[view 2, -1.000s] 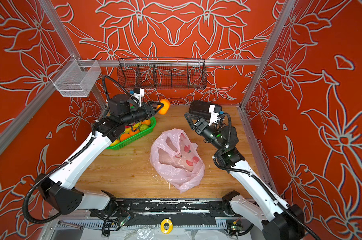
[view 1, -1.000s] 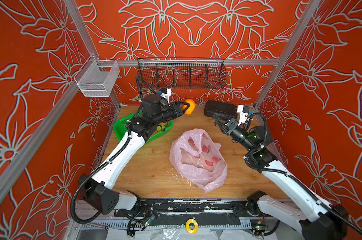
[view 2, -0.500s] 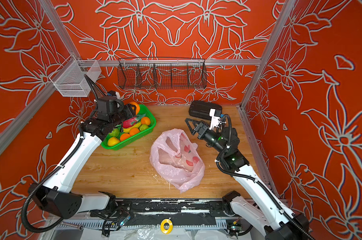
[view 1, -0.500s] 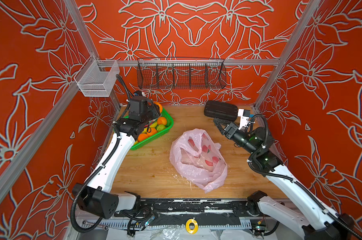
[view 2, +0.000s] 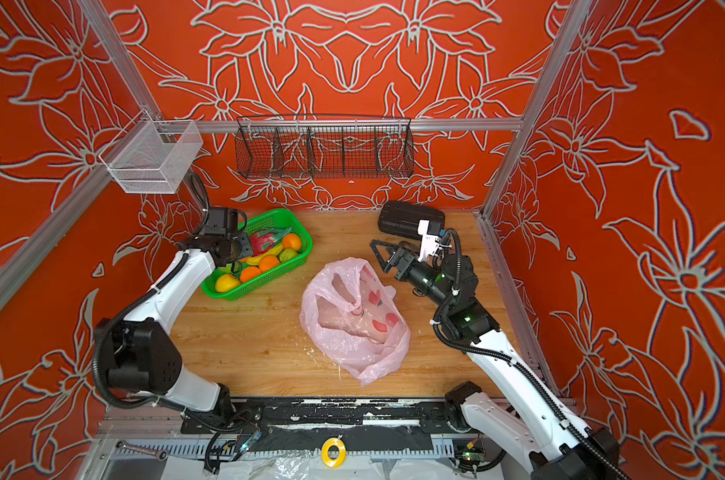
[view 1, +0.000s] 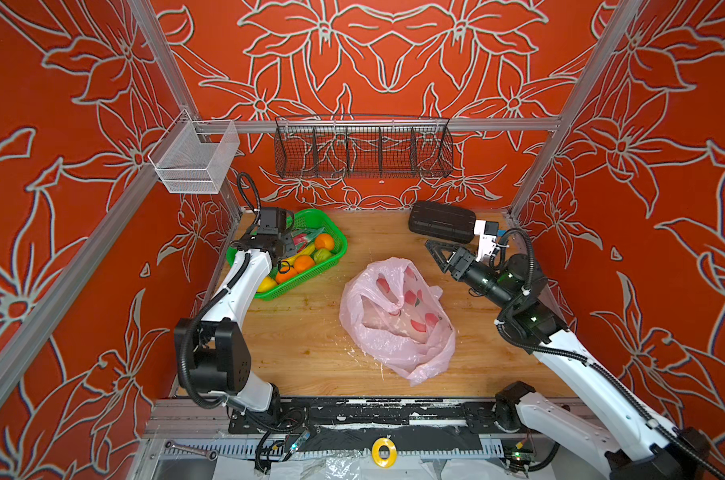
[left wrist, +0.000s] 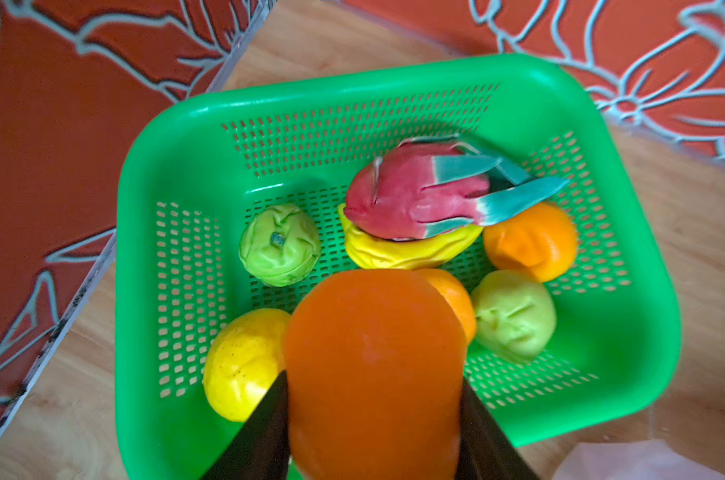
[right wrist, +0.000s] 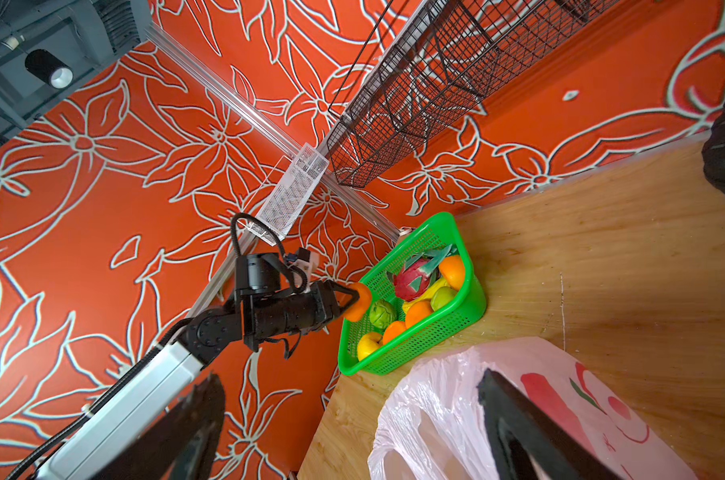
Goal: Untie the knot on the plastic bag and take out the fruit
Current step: 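Lower the orange into the basket and open the left gripper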
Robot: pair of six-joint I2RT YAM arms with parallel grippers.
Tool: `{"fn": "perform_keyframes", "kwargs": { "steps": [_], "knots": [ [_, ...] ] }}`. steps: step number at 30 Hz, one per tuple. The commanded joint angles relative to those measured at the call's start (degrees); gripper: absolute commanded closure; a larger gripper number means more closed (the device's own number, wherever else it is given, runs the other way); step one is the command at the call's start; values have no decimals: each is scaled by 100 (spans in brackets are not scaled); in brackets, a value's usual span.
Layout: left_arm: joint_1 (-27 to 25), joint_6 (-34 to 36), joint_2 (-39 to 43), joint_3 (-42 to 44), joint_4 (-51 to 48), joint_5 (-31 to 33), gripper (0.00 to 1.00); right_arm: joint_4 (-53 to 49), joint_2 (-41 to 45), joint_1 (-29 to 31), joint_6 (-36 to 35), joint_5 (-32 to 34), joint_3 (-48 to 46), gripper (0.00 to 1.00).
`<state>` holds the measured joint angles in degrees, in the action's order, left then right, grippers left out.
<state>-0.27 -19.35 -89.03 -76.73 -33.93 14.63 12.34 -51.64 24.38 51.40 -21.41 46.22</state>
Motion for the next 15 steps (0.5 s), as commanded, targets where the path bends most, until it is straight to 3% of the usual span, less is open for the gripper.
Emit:
{"fn": "perform_keyframes", "kwargs": {
  "steps": [1, 12, 15],
  "knots": [
    [103, 164, -416, -53, -223, 154, 52, -20, 53, 4, -89, 73, -89, 3],
    [308, 266, -1580, -468, -245, 53, 48, -324, 410, 5, -263, 242, -226, 3],
    [358, 246, -1867, -787, -572, -64, 37, -427, 487, 1, -324, 286, -218, 3]
  ]
}}
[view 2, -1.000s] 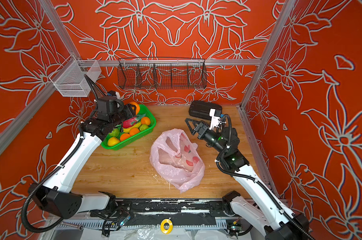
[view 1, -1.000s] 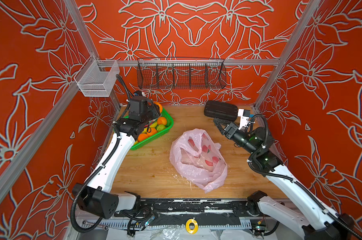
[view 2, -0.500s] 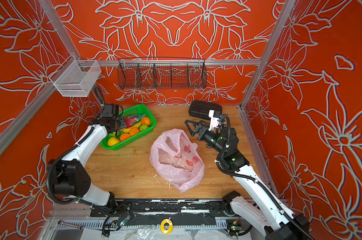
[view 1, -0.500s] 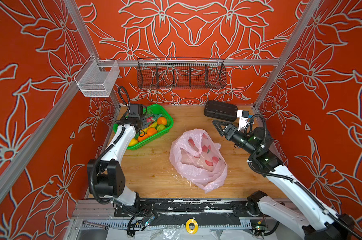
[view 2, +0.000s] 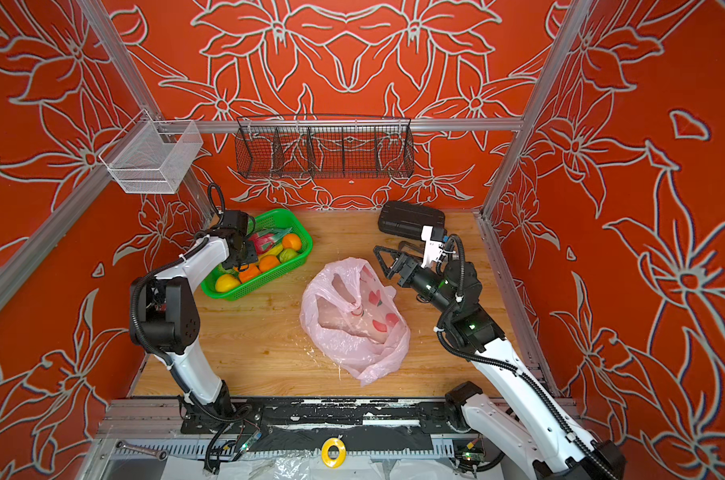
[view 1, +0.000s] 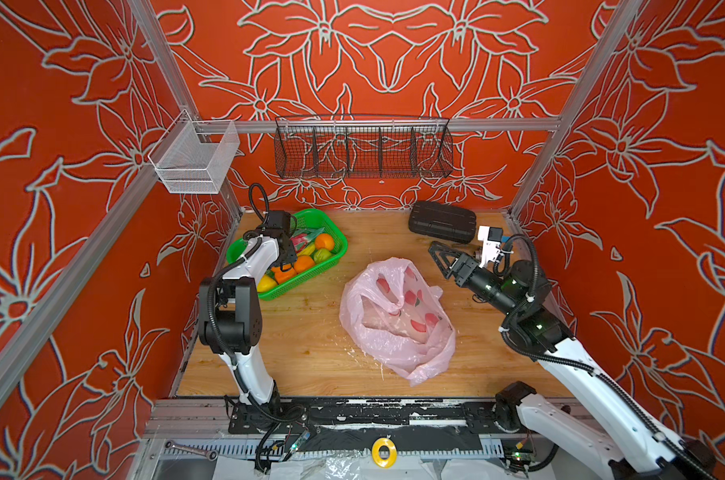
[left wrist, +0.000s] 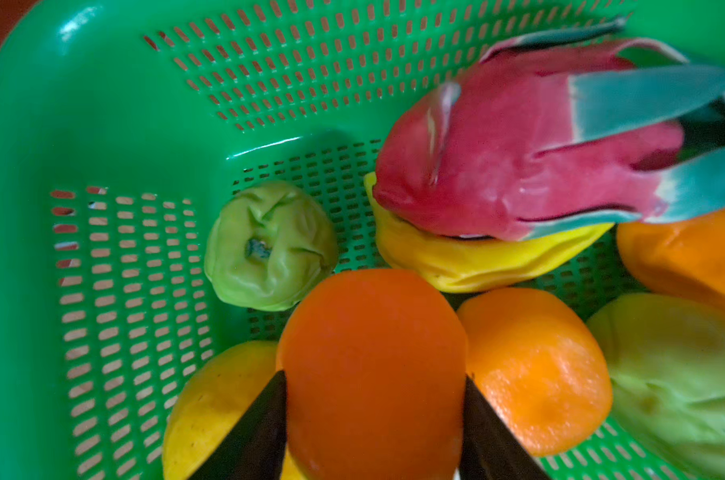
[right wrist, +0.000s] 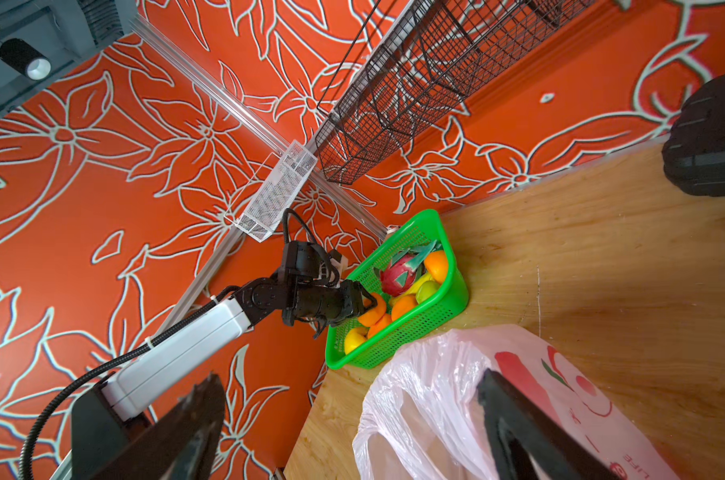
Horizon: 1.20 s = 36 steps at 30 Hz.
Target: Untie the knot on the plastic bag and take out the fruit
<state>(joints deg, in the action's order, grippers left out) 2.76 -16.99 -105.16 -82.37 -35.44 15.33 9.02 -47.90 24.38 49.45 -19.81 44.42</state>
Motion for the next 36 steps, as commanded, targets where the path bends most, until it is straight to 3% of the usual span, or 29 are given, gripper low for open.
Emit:
{"fn": "perform_keyframes", "kwargs": {
  "steps": [1, 4, 7, 12, 17, 23, 30, 36],
  "knots": [
    [55, 11, -330, -322, -524, -144, 31, -118, 146, 5, -137, 151, -31, 3],
    [62, 17, -418, -403, -587, -169, 12, -130, 157, 5, -155, 162, -17, 3],
    [58, -1, -286, -325, -497, -288, 4, -146, 119, 5, -160, 162, -3, 3],
    [59, -65, 187, -168, -446, -417, 0, -208, 63, 3, -191, 240, 29, 3],
    [53, -272, 1070, 78, -390, -900, 1, -844, -41, -1, -477, 793, 175, 3],
    [-113, -530, 2582, 791, 298, -2187, 1, -2187, -514, -146, -1880, 1626, 919, 3],
    [-922, -295, 4178, 1837, 942, -2143, 1, -2434, -1135, -1013, -2479, 1924, 1048, 3],
    [-1724, 13, 4677, 2878, 1298, -1301, 1, -2205, -1811, -2016, -2541, 2435, 689, 3]
  ]
}}
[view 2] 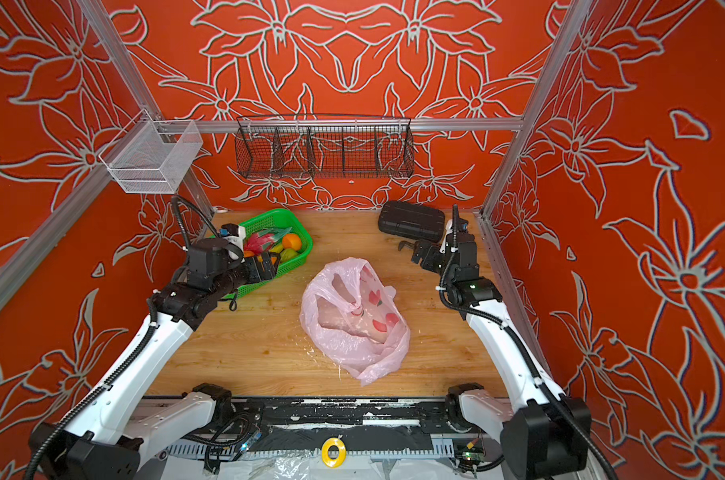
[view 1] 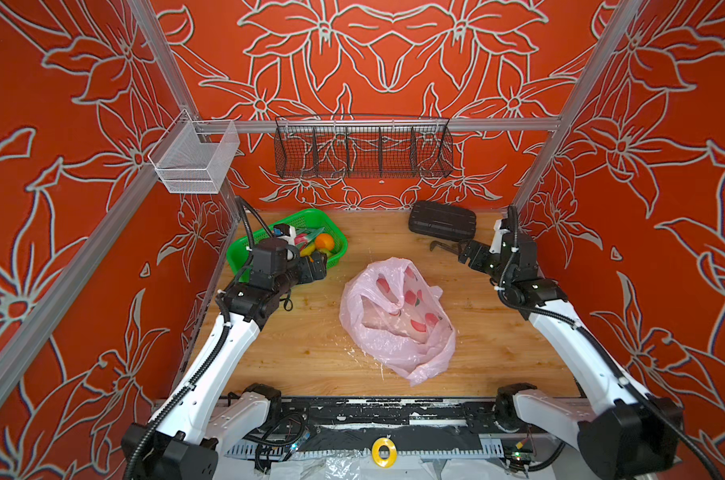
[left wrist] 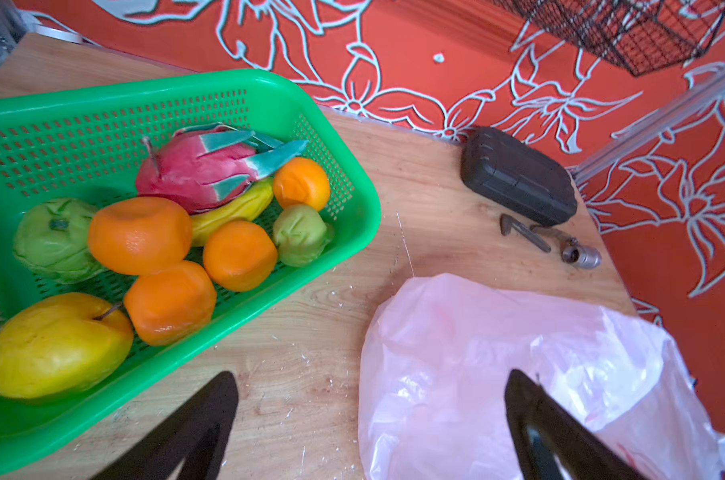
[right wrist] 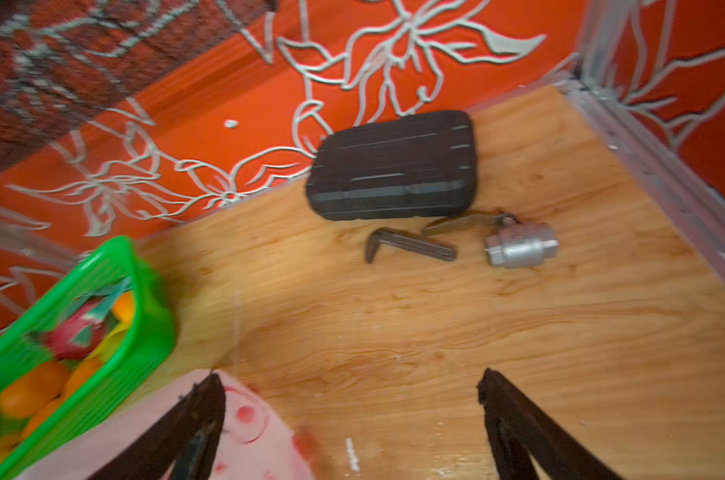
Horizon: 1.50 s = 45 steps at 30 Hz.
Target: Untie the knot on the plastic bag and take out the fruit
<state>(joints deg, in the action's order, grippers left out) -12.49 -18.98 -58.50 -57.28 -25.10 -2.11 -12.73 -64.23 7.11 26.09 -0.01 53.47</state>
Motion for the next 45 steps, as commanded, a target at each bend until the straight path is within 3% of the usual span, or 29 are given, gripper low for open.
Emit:
{"fn": "perform_keyframes", "kwargs": {
  "steps": [1, 8, 13, 17, 20, 23, 25, 29, 31, 33, 35, 38, 40, 45],
  "knots": [
    [-275, 287, -14, 565, 355, 564, 1, 87, -269, -438, -224, 545, -331, 4],
    [-421, 927, -296, 1612, 883, 1715, 1, 812, -781, -769, -738, 1442, -1063, 5],
    [-386, 1637, -228, 2466, 2047, 2209, 1, 1938, -1448, -727, -1270, 1411, -1609, 7],
    [69, 1712, -458, 2869, 2764, 1629, 1, 2637, -1703, -595, -1771, 1391, -1903, 5],
    [373, 1692, -723, 3175, 3502, 1203, 1, 3591, -1517, -317, -2287, 1766, -2351, 5],
    [491, 1803, -997, 3074, 3806, 1072, 2, 5434, -1513, -290, -2425, 1791, -3265, 3],
    [511, 1992, -1156, 3044, 4041, 1067, 2, 5177, -1382, -239, -2443, 1723, -3273, 3],
    [552, 2377, -1358, 3100, 4460, 1126, 2, 6623, -1838, -230, -2615, 1488, -3748, 3],
    [660, 2343, -1528, 3241, 4951, 1133, 2, 5880, -1627, -226, -2559, 1461, -3560, 3],
    [796, 2250, -1559, 3182, 4819, 1000, 2, 6301, -1811, -229, -2585, 1503, -3614, 3],
    [930, 2112, -1571, 3249, 4907, 943, 2, 5899, -1680, -229, -2538, 1515, -3513, 3],
    [1285, 1913, -1968, 3746, 6213, 535, 3, 6063, -1728, -249, -2542, 1493, -3558, 3],
    [1277, 1898, -1790, 3410, 5276, 521, 3, 5911, -1678, -246, -2525, 1489, -3542, 3],
    [1356, 1824, -1870, 3329, 5220, 516, 3, 5999, -1700, -246, -2544, 1487, -3554, 3]
  ]
}}
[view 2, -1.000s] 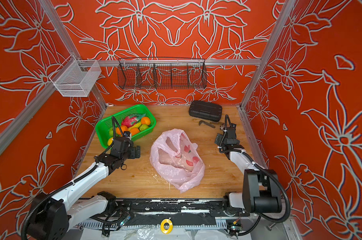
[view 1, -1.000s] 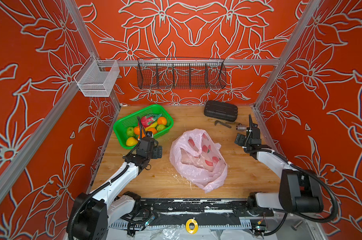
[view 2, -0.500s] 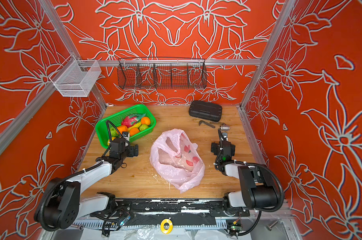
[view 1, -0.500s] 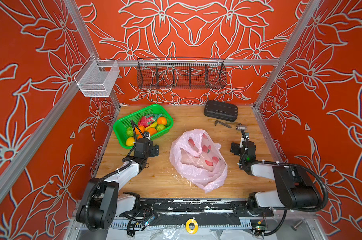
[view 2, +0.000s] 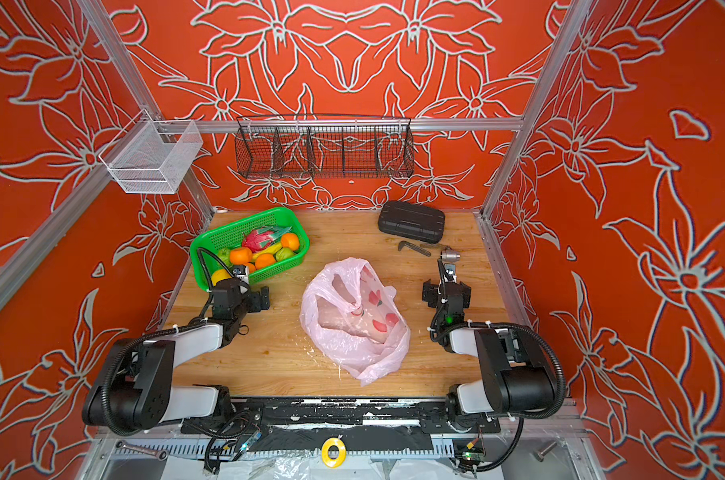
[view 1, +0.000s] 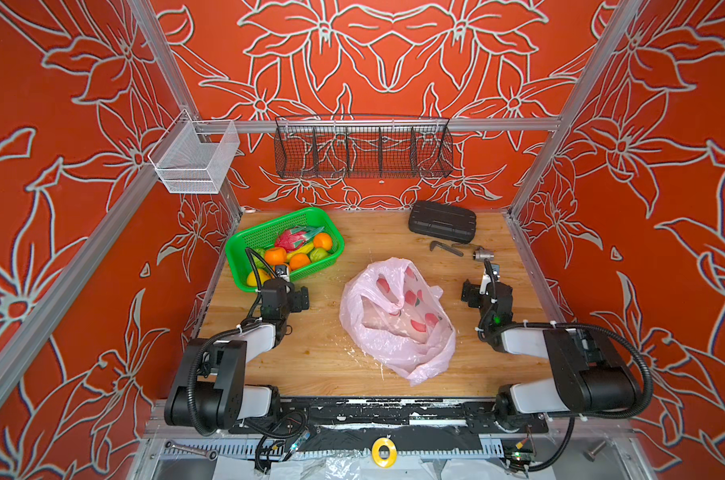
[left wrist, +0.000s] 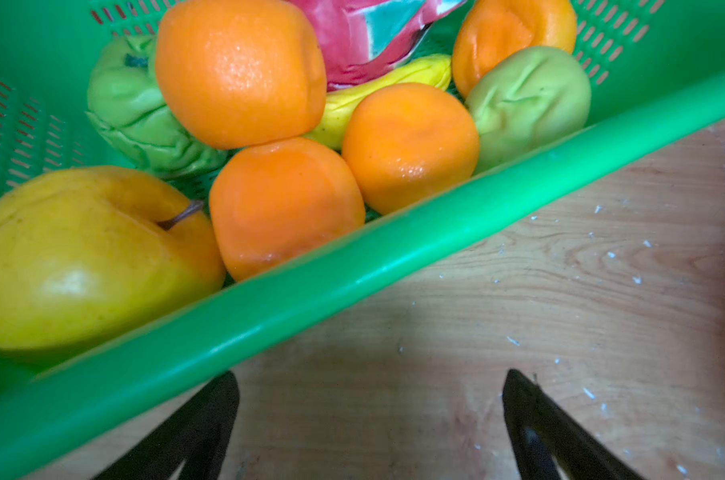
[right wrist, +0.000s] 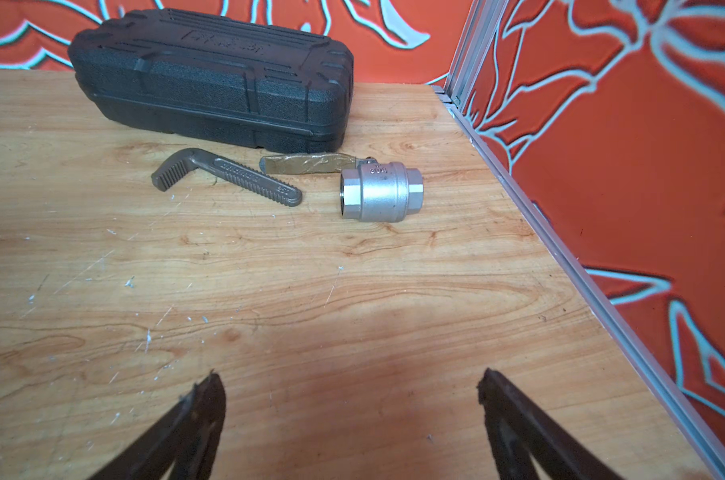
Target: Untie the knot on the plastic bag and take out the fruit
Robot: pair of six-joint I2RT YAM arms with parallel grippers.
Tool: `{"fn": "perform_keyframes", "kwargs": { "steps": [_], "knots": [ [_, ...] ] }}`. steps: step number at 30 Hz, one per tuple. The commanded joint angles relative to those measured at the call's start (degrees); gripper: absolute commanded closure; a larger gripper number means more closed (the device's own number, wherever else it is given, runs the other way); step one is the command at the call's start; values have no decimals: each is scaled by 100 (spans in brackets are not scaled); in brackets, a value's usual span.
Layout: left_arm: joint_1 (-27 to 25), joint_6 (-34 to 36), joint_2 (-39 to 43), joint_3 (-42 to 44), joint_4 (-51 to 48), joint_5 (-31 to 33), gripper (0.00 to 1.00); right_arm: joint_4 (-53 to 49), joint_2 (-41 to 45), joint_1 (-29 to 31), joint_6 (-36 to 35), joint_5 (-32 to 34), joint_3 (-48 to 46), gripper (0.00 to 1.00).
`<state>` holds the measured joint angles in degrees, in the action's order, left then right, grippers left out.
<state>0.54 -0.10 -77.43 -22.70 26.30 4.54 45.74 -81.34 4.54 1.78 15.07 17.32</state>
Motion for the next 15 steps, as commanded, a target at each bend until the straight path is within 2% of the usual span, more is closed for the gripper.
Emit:
{"fn": "perform_keyframes", "kwargs": {
  "steps": [1, 15],
  "knots": [
    [52, -62, 6, -109, 136, -148, 3, 94, 34, 12, -103, -22, 76, 3],
    [51, -60, 26, -113, 120, -156, 3, 131, 31, 11, -114, -14, 55, 3]
  ]
}}
